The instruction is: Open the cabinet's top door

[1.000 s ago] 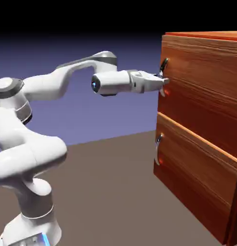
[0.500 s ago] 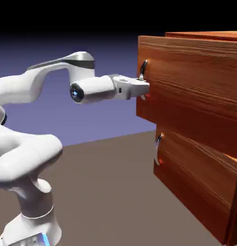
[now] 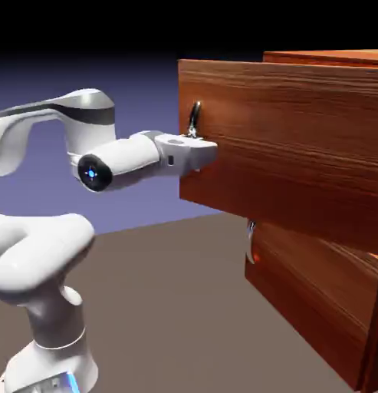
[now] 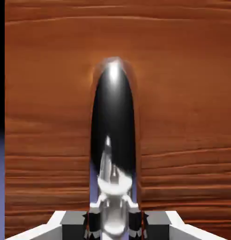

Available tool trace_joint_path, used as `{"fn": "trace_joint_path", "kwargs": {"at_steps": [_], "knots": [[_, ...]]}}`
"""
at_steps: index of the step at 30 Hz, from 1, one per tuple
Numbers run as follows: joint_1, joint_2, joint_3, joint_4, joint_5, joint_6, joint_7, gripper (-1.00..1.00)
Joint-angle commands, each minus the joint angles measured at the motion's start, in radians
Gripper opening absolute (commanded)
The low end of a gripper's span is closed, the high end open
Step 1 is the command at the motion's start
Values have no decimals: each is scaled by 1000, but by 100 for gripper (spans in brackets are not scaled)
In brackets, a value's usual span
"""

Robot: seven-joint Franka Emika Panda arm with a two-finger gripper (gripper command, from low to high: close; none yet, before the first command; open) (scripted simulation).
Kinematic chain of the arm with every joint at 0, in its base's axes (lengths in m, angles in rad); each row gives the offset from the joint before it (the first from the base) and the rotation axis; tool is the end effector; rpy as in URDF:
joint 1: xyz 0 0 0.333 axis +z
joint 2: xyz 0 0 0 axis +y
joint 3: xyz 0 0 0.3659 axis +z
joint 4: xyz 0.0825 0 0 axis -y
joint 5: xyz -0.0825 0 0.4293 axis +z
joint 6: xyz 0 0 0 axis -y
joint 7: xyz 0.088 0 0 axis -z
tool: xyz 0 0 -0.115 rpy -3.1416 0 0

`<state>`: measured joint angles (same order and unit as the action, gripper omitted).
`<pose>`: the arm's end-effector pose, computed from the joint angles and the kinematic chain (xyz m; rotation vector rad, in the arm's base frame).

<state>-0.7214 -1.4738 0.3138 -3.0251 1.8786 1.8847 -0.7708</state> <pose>0.2409 -0.0086 0.5323 -1.7433 0.1873 -1.3651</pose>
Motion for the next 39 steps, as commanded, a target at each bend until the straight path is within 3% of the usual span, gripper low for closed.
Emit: {"fn": "trace_joint_path", "kwargs": {"at_steps": [1,17,26,39], "knots": [[-5,3,-36,-4,-34,-23,-6,-100],[-54,298,-616,121,-610,-428,-183,-100],[85,622,-921,380,-889,-687,-325,-100],[450,1080,-1349,848,-1074,-1100,-559,-100]]}}
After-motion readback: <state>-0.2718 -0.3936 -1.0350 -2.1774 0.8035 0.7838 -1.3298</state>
